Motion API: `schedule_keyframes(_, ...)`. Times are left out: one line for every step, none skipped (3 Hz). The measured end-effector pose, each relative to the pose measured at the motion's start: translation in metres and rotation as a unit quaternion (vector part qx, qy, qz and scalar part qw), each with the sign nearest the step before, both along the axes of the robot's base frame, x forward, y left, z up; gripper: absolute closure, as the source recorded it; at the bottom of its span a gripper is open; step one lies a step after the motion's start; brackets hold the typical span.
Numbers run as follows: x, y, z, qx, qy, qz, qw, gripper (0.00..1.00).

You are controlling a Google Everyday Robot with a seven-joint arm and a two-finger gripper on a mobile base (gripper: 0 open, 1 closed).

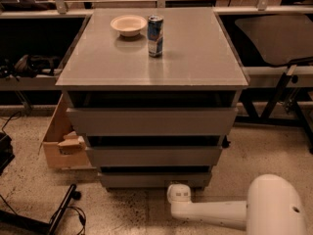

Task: Close bottom drawer

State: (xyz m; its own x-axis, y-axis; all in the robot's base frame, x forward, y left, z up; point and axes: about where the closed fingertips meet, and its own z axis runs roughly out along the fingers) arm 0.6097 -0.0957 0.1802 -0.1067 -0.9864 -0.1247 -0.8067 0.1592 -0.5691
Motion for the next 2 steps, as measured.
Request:
schedule_keyframes(-0.031, -0.046, 0.059, -0.049, 0.024, -0.035, 0.9979, 0.87)
schedule_keyframes(-0.077, -0.081, 0.135, -0.112, 0.057, -0.055, 0.9906, 1.0)
